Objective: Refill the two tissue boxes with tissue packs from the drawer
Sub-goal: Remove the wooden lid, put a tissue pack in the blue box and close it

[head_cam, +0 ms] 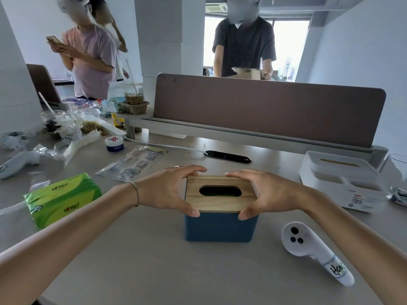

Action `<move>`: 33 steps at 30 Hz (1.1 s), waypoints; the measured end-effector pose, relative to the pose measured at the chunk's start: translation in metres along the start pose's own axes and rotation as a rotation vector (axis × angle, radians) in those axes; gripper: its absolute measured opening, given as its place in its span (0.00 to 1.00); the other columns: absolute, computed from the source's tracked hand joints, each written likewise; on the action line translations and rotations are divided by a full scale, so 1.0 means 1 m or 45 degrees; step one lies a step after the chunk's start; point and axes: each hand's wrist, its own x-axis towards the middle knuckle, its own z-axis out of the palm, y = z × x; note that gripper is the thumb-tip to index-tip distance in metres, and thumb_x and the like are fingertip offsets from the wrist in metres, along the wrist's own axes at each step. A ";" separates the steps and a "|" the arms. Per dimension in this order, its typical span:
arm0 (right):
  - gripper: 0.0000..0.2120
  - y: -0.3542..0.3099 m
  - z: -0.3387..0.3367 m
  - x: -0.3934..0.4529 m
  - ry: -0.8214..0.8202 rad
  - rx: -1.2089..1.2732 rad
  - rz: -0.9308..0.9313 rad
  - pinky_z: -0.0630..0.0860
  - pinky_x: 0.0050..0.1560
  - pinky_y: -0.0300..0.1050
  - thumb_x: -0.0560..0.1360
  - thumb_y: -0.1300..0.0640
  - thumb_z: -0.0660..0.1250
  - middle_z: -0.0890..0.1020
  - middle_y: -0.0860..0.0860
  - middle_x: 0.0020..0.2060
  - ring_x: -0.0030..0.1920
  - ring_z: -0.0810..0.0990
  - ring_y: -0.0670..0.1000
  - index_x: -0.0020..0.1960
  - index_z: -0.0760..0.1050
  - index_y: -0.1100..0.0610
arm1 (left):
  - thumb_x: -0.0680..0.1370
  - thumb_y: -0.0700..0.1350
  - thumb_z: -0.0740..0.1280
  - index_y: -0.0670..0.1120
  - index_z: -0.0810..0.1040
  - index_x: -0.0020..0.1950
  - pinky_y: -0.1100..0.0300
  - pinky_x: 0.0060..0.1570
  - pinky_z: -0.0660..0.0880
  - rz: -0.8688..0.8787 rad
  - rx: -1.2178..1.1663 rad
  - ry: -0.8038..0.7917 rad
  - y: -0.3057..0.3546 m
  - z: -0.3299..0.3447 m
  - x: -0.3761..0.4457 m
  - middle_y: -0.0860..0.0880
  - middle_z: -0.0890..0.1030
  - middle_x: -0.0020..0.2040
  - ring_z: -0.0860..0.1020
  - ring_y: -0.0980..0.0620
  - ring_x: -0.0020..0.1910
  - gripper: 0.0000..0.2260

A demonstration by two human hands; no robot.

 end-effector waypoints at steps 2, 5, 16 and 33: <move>0.50 -0.001 0.000 0.000 -0.001 0.018 -0.006 0.65 0.71 0.41 0.61 0.39 0.81 0.67 0.37 0.73 0.71 0.66 0.41 0.77 0.59 0.38 | 0.62 0.67 0.80 0.68 0.59 0.77 0.52 0.75 0.66 0.007 -0.041 0.005 -0.004 0.001 -0.001 0.59 0.70 0.74 0.68 0.59 0.74 0.48; 0.50 0.000 0.000 0.002 -0.012 0.048 -0.002 0.66 0.71 0.41 0.61 0.40 0.81 0.68 0.37 0.72 0.70 0.67 0.41 0.77 0.60 0.38 | 0.61 0.67 0.80 0.67 0.60 0.77 0.53 0.76 0.65 0.009 -0.066 0.002 -0.008 0.003 0.000 0.59 0.70 0.74 0.67 0.60 0.74 0.48; 0.49 0.011 0.024 0.000 0.025 0.405 0.051 0.55 0.77 0.42 0.67 0.38 0.77 0.53 0.40 0.81 0.79 0.51 0.40 0.80 0.53 0.40 | 0.66 0.57 0.81 0.57 0.55 0.82 0.54 0.78 0.61 -0.053 -0.603 0.046 -0.014 0.027 -0.004 0.59 0.64 0.78 0.63 0.60 0.77 0.52; 0.29 -0.002 0.093 -0.015 0.487 1.177 0.204 0.49 0.75 0.39 0.81 0.42 0.56 0.53 0.33 0.76 0.73 0.53 0.32 0.79 0.50 0.35 | 0.77 0.65 0.62 0.58 0.50 0.83 0.51 0.81 0.51 -0.192 -1.462 0.537 0.002 0.110 0.002 0.58 0.56 0.83 0.56 0.55 0.81 0.38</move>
